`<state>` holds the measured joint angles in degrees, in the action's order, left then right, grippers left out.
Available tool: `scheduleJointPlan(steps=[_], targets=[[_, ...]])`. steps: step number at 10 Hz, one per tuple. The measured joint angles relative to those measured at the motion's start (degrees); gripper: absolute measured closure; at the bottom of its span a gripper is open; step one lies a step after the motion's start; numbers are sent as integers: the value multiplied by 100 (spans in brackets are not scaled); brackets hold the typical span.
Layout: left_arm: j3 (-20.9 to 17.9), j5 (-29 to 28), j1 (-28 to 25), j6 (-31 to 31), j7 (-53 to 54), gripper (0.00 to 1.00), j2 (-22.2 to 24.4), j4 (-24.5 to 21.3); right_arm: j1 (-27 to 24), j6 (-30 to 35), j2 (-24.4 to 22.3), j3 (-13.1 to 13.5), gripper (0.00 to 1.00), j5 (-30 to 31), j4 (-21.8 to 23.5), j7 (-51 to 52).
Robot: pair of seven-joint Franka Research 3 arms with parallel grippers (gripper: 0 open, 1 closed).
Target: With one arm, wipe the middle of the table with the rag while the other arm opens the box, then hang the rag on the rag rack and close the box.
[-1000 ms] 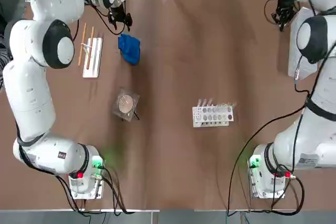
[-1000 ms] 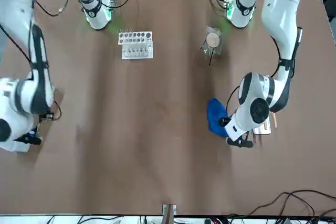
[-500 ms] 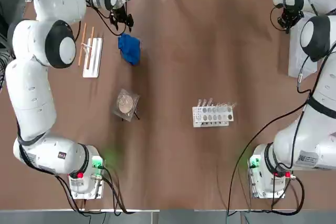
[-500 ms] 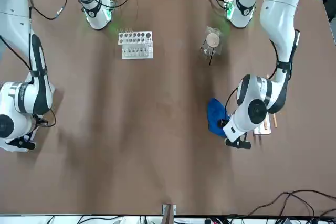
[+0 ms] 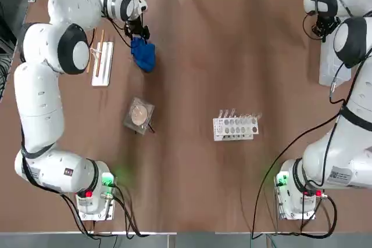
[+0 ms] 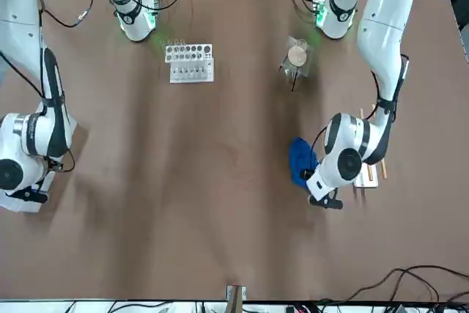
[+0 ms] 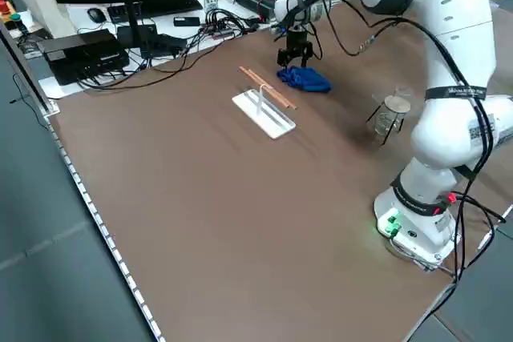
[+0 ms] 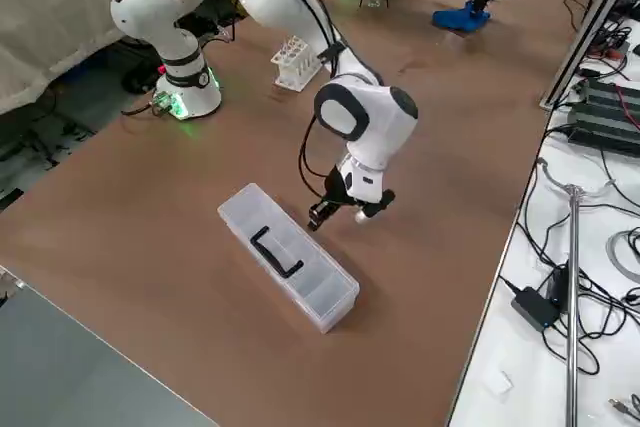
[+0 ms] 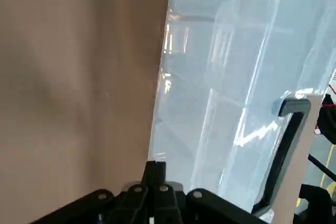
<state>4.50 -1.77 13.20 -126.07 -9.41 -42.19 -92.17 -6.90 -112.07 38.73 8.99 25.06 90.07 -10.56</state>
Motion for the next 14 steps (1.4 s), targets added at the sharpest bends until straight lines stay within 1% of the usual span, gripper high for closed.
scheduleJointPlan(steps=[1,2,3,4,6,7,9,12,14], targets=[[1,-2,5,-6,0,4,-19,-106,0,-4,0,13,99,4,42,-6],[16,-2,47,-10,-4,14,-18,-120,1,-6,-1,15,99,6,56,-9],[29,-2,205,-25,-93,33,-23,-81,3,-6,-1,15,99,7,57,-10],[28,-2,449,-91,-335,47,-62,2,4,-3,-1,16,99,8,57,-11],[20,-7,840,-177,-1029,78,-278,371,4,34,-5,30,99,9,57,-12],[22,-7,980,-202,-1331,87,-377,589,4,99,-18,35,99,10,57,-12],[45,-7,1282,-234,-1723,87,-543,1044,5,261,-94,39,99,22,56,-12],[55,49,1821,-278,-1965,87,-616,1509,6,315,-181,57,99,224,55,-21],[81,181,2098,-798,-2077,87,-641,1686,6,341,-226,59,99,235,57,-21]])
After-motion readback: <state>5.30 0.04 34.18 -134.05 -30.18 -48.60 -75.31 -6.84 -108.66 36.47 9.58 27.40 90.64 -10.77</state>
